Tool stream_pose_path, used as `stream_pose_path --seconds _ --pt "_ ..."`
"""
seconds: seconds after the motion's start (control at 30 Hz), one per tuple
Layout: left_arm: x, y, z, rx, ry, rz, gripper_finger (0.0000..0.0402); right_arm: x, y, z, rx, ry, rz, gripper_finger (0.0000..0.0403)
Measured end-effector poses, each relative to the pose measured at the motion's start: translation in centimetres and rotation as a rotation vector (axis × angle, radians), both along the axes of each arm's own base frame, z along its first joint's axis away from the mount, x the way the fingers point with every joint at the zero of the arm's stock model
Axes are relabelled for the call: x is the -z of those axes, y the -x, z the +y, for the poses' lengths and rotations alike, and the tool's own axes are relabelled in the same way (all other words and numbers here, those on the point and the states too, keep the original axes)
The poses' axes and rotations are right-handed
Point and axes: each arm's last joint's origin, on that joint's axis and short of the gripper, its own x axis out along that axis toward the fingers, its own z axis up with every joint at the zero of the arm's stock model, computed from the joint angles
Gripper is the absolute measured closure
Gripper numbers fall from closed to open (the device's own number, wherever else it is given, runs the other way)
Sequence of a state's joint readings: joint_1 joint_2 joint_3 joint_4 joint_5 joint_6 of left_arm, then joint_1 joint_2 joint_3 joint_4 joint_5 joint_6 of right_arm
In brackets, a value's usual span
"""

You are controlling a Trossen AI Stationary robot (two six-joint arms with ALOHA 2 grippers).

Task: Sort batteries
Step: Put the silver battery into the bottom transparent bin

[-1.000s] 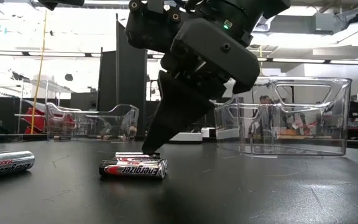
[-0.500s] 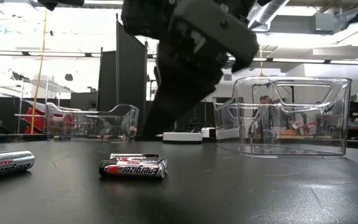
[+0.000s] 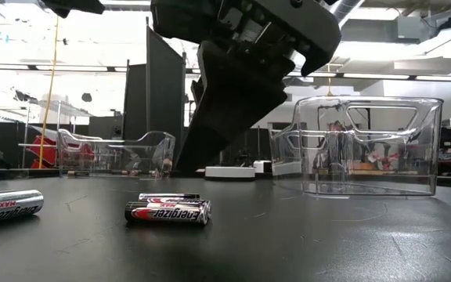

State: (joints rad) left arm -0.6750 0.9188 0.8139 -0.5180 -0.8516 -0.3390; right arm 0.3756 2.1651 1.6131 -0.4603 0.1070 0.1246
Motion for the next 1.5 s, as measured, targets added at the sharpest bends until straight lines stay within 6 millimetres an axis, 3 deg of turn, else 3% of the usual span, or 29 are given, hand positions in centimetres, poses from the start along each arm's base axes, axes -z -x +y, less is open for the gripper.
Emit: stream_pose_path --seconds 0.6,1.13,1.5 --pt "0.0 0.0 0.0 0.003 0.016 -0.003 0.0388 3.7 -0.3 0.1 0.021 0.047 0.083 0.0256" --pt "-0.1 0.0 0.0 0.003 0.017 -0.006 0.0388 4.1 -0.3 -0.2 0.016 0.066 0.097 0.0385" --pt "-0.1 0.0 0.0 0.002 0.020 -0.007 0.0388 3.0 -0.8 0.4 -0.016 0.072 0.073 0.0394"
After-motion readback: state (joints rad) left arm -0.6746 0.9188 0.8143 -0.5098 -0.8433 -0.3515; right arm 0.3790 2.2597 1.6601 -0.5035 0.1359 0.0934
